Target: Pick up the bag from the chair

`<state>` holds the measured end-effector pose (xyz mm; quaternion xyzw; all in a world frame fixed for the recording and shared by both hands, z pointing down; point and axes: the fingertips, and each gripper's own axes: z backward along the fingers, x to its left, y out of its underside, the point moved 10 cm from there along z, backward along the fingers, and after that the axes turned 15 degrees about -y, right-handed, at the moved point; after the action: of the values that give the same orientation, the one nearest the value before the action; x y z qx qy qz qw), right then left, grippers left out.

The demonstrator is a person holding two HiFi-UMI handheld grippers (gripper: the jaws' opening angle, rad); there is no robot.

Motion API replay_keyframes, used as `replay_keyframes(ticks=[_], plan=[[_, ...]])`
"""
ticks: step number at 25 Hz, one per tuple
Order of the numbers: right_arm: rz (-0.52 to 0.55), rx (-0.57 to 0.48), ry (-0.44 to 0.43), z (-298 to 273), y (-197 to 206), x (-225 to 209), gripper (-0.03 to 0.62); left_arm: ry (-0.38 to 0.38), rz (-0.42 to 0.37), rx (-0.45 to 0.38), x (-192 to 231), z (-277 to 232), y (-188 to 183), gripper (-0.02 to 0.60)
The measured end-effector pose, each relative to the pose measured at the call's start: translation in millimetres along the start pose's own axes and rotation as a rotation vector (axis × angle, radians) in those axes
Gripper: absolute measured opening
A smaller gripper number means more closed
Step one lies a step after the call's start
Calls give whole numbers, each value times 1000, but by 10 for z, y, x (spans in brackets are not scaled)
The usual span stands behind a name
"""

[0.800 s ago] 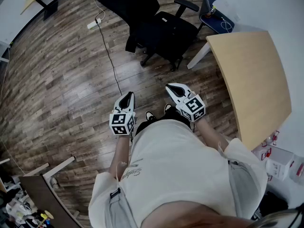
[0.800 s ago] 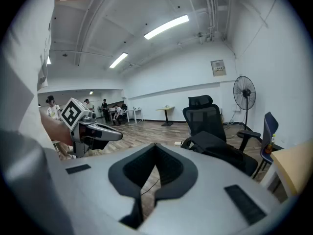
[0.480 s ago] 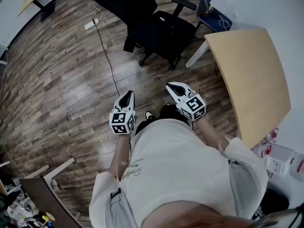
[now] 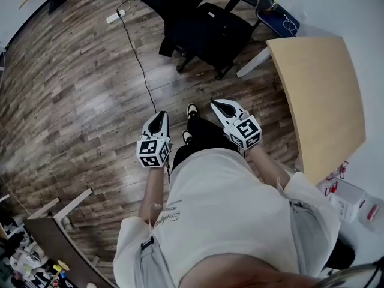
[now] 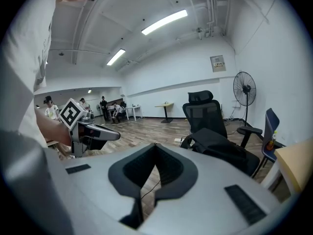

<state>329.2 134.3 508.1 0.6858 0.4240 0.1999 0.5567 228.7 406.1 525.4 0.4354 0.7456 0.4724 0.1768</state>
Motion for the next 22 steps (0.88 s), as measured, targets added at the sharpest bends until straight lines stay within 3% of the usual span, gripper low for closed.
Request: replay_keyframes(ticks=[8,16,19,22], plan=[[59,57,-22,-515,-2,-460,-5,9,-40,61,154,-527,-258,34],[23,7,-17,-991,-221,-1079,-5,33,-101,95,353,-1140,-854,34],[64,13,-63,-1099,-315,-1230,-5,34,-120,90,357,-1359,-1080,34],[38,-13,-94,-1230,-405,-1397,-5,45,-85,76,390,-1543,-1293,34]])
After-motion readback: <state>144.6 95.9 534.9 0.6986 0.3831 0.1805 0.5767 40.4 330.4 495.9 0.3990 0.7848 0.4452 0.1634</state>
